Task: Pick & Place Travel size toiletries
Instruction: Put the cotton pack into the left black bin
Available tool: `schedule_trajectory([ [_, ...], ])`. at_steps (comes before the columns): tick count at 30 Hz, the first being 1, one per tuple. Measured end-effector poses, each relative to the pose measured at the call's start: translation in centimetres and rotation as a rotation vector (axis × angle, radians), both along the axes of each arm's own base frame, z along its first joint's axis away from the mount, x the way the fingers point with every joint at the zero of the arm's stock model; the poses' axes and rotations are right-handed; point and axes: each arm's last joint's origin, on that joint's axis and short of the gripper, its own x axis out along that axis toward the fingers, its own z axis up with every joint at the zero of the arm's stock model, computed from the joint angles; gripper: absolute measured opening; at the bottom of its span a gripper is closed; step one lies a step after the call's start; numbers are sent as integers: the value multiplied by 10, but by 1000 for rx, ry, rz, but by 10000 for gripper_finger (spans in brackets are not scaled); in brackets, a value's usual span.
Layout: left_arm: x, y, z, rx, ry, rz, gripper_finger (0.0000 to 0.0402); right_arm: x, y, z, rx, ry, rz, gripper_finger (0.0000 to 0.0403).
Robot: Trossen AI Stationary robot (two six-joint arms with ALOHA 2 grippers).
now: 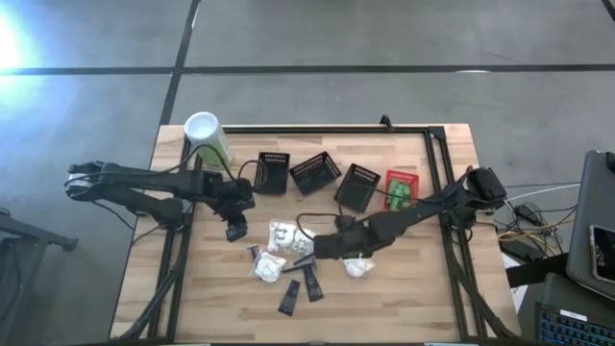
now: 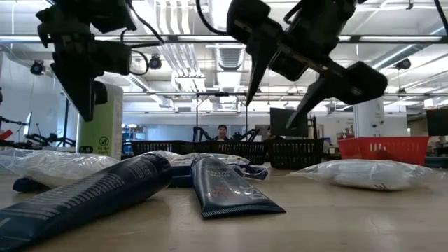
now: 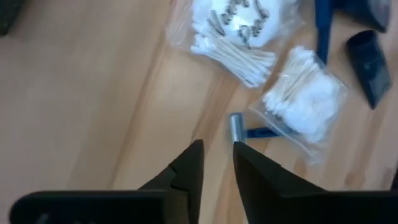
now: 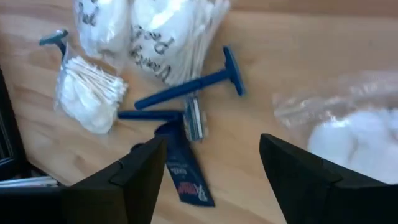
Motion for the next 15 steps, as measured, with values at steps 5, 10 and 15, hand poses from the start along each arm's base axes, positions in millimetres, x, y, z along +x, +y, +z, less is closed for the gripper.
schedule_trajectory([
  [5,11,-6,6,-44,-136,-66,110,-11,20,-2,31,44,-18,269],
  [10,31,-6,19,-85,-351,-24,108,-36,44,-9,28,177,-94,251],
  [15,60,-7,20,-207,-507,-21,108,-52,57,-17,6,197,-191,207],
])
